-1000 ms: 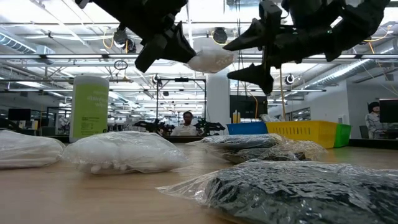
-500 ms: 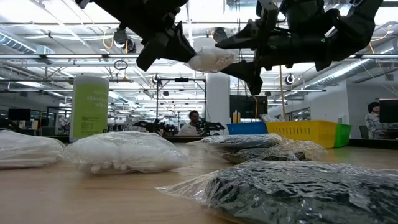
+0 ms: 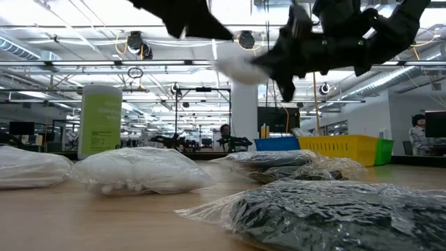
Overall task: Pick & Place Travel size toiletries
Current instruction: Put the cotton pack into the blue bin
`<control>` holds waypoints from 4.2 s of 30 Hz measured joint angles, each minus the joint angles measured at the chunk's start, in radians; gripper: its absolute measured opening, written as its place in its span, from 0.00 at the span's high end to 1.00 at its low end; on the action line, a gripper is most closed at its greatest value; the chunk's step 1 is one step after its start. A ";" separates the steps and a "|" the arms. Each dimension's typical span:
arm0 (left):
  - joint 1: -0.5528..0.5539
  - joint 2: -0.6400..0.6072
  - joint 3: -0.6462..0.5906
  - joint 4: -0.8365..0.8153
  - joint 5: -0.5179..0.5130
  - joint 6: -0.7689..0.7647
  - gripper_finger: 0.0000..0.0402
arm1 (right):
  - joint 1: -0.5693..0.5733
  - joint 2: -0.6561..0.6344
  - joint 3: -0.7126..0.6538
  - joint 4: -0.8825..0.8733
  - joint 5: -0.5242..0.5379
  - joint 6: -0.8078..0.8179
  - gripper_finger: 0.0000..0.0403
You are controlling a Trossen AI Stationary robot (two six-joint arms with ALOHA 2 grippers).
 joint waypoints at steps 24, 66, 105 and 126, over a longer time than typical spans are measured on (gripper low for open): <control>0.014 -0.148 0.001 -0.193 0.009 -0.370 0.93 | -0.143 -0.262 -0.001 -0.795 0.648 -0.137 0.95; 0.054 -0.148 0.001 -0.280 0.011 -0.463 0.93 | -0.166 -0.230 -0.001 -0.760 0.601 -0.129 0.38; -0.112 -0.054 0.001 -0.613 0.483 -1.012 0.53 | -0.057 -0.334 -0.001 -0.549 0.197 -0.293 0.34; -0.348 0.072 -0.001 -0.948 0.553 -1.694 0.36 | 0.020 -0.334 -0.001 -0.550 0.200 -0.286 0.34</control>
